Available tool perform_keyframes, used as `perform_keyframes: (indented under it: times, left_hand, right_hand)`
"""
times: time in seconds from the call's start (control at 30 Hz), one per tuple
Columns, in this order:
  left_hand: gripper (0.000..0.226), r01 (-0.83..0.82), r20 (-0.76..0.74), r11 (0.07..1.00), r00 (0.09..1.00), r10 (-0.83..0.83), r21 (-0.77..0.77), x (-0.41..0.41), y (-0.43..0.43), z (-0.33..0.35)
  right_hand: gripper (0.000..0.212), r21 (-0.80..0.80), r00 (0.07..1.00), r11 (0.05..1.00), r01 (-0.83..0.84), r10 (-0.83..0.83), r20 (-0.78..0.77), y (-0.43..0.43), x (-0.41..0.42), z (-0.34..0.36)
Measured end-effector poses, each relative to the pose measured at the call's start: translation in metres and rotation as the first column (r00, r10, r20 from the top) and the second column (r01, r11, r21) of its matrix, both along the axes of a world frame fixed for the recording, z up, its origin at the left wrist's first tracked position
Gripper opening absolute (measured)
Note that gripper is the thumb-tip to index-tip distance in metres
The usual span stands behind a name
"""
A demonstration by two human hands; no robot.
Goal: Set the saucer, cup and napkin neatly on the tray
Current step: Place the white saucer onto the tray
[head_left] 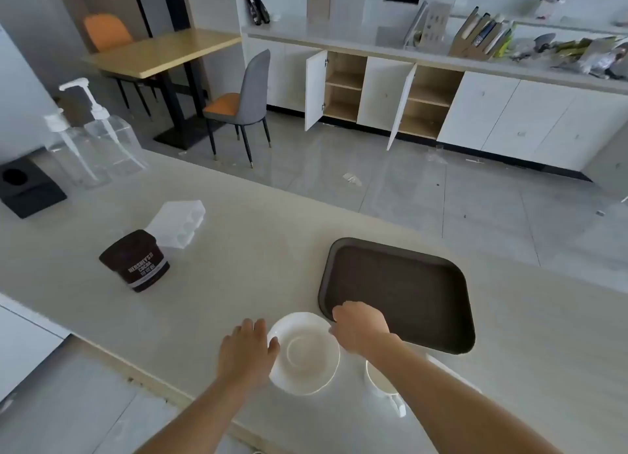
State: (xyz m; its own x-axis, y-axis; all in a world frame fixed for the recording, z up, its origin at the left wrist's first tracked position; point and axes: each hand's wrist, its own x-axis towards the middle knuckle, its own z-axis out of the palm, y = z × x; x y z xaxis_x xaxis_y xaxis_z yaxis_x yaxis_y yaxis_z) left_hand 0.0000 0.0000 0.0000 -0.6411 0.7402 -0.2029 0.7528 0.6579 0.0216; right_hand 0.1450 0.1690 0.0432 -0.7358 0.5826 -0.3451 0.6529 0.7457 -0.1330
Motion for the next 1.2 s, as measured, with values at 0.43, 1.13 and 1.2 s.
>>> perform_keyframes:
  times: [0.43, 1.13, 1.2]
  left_hand:
    - [0.025, -0.225, 0.322, 0.961, 0.932, 0.164, 0.162, 0.012, -0.004, -0.025]
    - [0.023, -0.525, 0.650, 0.762, 0.737, 0.184, 0.379, -0.001, 0.044, -0.011]
    - [0.022, -0.463, 0.636, 0.776, 0.765, 0.105, 0.429, -0.006, 0.055, -0.011]
  right_hand:
    - [0.027, -0.061, 0.981, 0.996, 0.072, -0.060, 0.185, 0.001, -0.007, -0.020]
    - [0.012, -0.407, 0.826, 0.803, 0.435, -0.536, -0.174, 0.031, -0.001, -0.009]
    - [0.011, -0.433, 0.779, 0.761, 0.484, -0.600, -0.183, 0.040, 0.005, -0.008]
